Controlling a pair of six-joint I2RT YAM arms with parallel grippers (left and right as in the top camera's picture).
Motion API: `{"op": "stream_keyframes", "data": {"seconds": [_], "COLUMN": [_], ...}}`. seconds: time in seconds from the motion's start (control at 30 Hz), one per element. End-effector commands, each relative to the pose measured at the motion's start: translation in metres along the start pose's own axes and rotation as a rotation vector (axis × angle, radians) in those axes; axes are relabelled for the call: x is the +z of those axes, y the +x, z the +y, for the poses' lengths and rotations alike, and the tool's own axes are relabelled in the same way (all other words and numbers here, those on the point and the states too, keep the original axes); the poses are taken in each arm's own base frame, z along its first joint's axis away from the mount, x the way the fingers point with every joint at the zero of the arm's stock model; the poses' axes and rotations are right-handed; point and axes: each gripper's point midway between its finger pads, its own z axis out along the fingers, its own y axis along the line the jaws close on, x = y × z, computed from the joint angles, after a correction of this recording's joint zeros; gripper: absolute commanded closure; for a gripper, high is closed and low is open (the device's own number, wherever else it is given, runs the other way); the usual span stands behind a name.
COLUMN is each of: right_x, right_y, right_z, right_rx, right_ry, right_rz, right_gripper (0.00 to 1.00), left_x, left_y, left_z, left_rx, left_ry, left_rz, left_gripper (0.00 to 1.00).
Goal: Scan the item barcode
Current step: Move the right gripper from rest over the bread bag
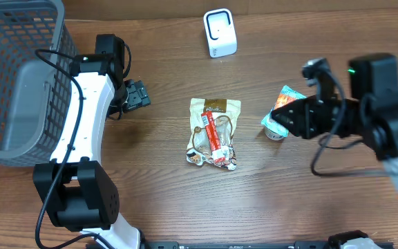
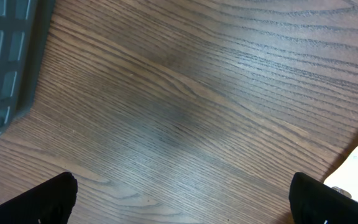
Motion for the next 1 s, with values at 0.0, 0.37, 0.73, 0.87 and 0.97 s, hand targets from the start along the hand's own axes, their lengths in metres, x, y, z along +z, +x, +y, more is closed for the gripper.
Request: {"op": "stream_keyframes", "data": {"seconds": [0.0, 0.37, 0.73, 0.87, 0.97], "right_x": [0.024, 0.093, 0.105, 0.107, 0.112], "right_y": [0.008, 0.023, 0.002, 0.013, 0.023], "right_z": [0.011, -0.008, -0.004, -0.007, -0.013], "right_rx": [-0.001, 0.020, -0.009, 0.003, 0.013], "right_ry": [-0.062, 0.161, 0.136, 0.146, 0.153], "right_rz": [0.086, 0.211, 0.139, 0.175, 0.204], "right_gripper": [0.66, 0.57, 0.07, 0.28, 0.35], "left_x": [-0.002, -0.002, -0.002, -0.002, -0.002], "left_y": [-0.004, -0.004, -0.004, -0.004, -0.004], "left_z": [0.000, 0.000, 0.000, 0.000, 0.000], "left_rx": [0.018, 0.018, 0.018, 0.018, 0.019], "left_ry": [-0.005, -0.005, -0.005, -0.005, -0.005], "left_rz": [-0.013, -0.013, -0.013, -0.013, -0.013], "left_gripper": [0.00, 0.00, 0.00, 0.00, 0.00]}}
